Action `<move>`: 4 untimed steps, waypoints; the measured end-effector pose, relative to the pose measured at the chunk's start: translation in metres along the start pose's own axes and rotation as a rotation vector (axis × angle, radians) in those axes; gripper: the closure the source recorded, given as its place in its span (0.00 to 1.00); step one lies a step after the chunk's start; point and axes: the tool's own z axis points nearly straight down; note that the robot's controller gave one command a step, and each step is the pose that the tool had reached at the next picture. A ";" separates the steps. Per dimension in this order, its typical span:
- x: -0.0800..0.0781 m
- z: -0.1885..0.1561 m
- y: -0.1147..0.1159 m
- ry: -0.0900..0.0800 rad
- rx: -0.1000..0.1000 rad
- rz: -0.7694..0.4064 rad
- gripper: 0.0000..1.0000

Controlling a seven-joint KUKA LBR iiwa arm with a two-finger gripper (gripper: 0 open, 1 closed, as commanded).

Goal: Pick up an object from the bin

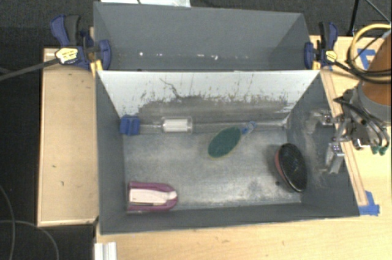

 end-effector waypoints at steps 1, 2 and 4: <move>-0.011 0.097 -0.009 -0.002 0.000 0.200 0.00; -0.038 0.168 -0.010 0.005 -0.002 0.220 0.00; -0.036 0.137 -0.016 -0.010 0.003 0.193 1.00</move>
Offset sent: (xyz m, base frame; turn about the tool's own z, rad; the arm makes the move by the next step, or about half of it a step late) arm 0.0114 -0.0093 -0.0949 0.1997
